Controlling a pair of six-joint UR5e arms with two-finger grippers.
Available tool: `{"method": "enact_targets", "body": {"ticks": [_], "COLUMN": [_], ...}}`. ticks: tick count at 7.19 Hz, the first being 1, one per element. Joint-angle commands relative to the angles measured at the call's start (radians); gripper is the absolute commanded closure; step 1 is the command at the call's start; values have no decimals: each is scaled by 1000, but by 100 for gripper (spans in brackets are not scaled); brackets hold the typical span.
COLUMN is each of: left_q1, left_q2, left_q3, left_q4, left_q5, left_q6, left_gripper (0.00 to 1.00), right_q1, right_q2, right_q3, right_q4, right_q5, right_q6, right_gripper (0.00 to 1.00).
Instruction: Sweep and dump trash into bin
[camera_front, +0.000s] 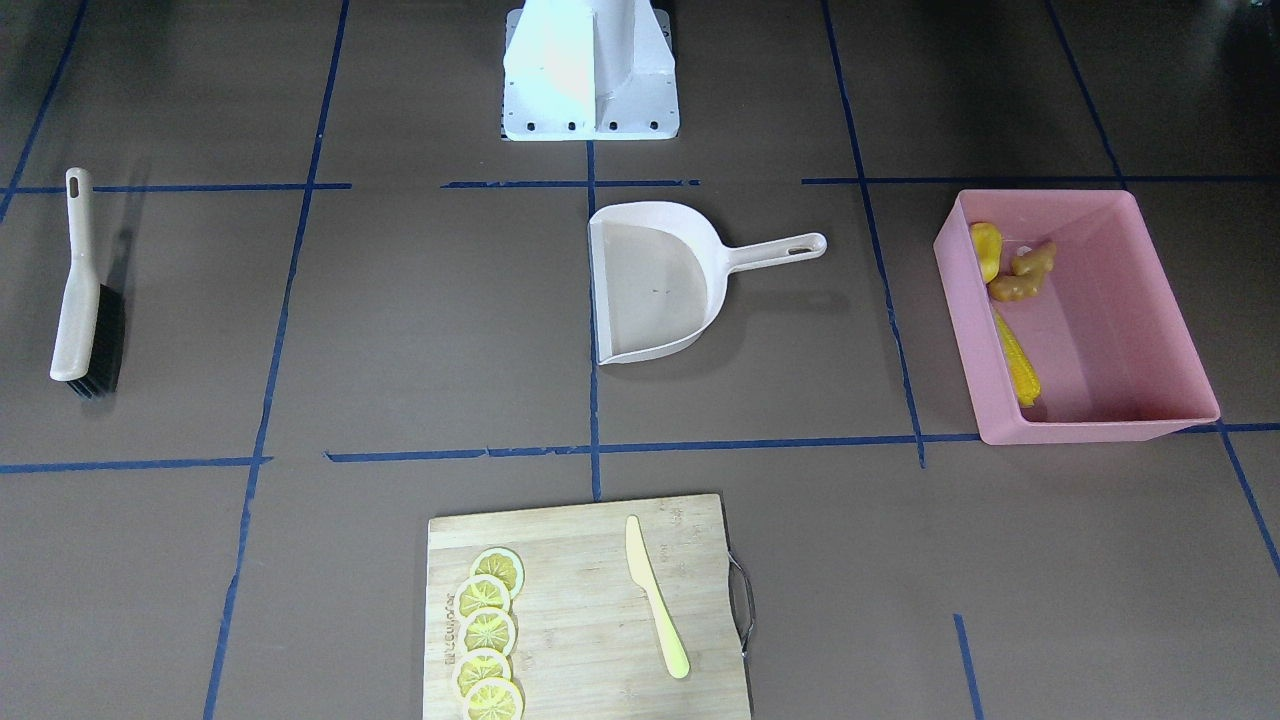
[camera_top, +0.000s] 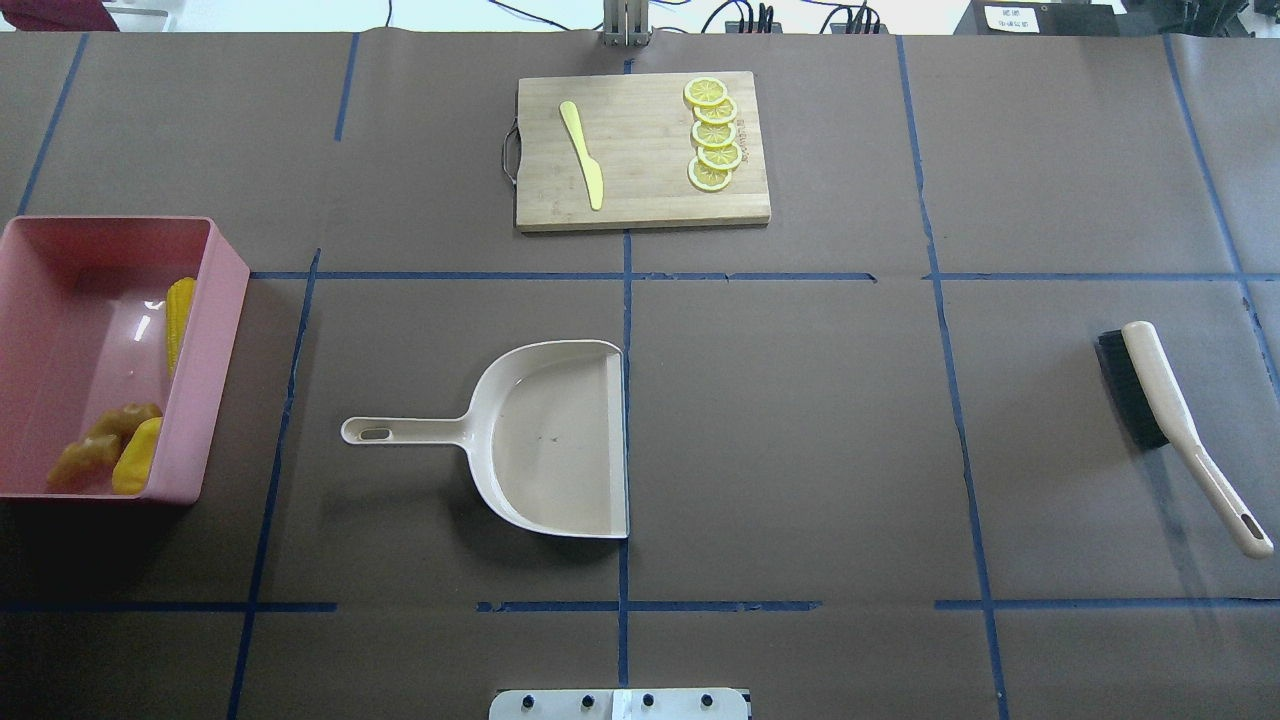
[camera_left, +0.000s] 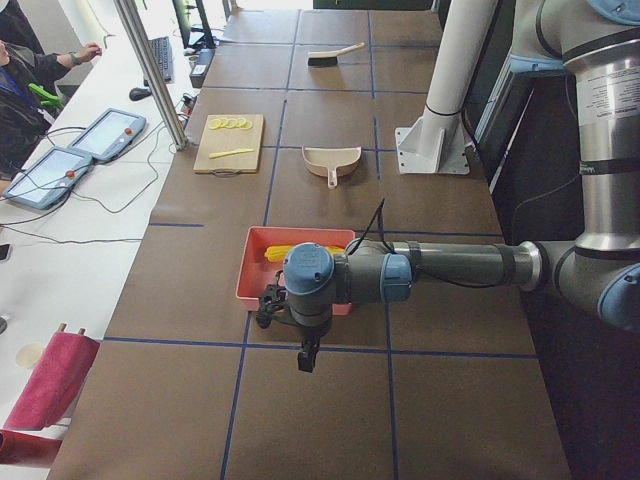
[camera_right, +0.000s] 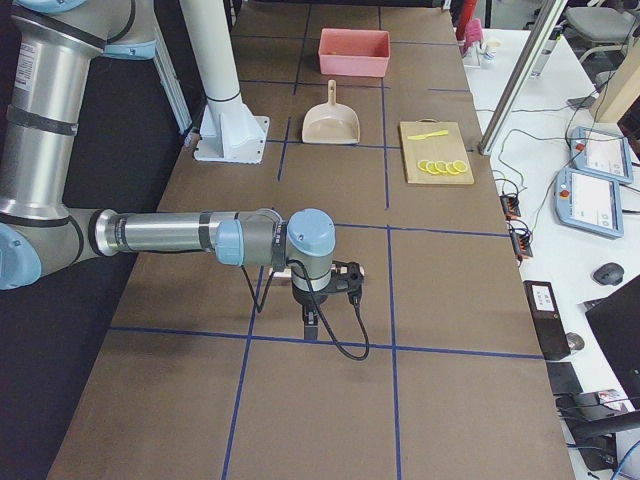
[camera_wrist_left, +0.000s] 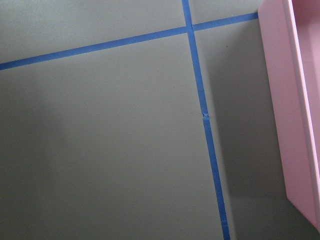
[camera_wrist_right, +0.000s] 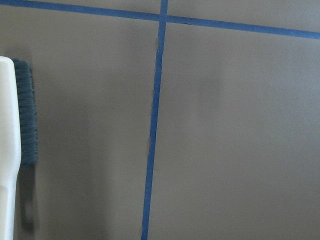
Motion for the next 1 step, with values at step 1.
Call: {"method": "enact_targets", "body": {"ticks": [1], "left_q1": [0], "left_q2": [0], "left_q3": [1], "left_q4": [0], "left_q5": [-1], "left_q6": [0], "left_gripper": [0], "right_q1": [0], "right_q2": [0], "right_q3": [-1], "right_q4": [0], "right_q5": [0], "right_q6": [0], "right_gripper": [0]}}
